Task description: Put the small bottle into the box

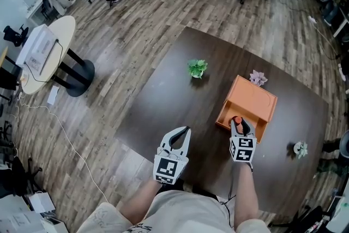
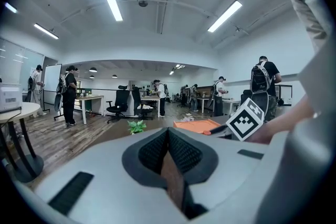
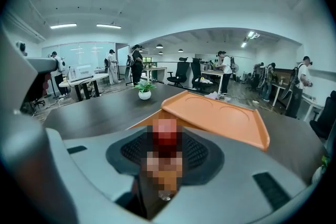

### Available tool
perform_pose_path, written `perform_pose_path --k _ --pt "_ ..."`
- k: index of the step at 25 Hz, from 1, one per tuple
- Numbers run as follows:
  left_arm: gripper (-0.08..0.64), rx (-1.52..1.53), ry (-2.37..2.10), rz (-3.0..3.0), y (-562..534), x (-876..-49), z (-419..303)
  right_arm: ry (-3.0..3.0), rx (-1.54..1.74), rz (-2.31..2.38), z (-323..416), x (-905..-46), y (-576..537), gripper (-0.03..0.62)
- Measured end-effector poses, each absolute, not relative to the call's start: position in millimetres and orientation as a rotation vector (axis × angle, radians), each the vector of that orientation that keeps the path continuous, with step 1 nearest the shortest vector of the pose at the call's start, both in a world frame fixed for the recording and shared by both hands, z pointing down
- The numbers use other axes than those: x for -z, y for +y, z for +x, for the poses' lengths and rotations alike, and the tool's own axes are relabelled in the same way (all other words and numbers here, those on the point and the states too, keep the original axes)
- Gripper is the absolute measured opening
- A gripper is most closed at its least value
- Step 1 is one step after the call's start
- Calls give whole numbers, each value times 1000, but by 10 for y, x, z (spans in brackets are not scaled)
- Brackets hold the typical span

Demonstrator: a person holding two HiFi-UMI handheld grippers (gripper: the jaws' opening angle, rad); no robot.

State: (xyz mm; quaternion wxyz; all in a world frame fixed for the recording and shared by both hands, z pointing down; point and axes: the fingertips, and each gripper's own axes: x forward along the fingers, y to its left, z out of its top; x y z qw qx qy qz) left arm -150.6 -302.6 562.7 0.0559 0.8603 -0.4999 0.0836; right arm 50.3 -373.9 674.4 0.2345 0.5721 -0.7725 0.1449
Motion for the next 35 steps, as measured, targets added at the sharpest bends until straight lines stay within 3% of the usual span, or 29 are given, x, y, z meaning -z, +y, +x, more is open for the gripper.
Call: perform_pose_path --k 8,35 --pt "3 -251 -1517 2619 -3009 -5618 -1506 -2108 -365 1544 517 -6720 -3667 213" --pt "3 -86 -1377 2819 -3282 -5120 -710 -2015 -180 2008 1684 -5642 -2777 215"
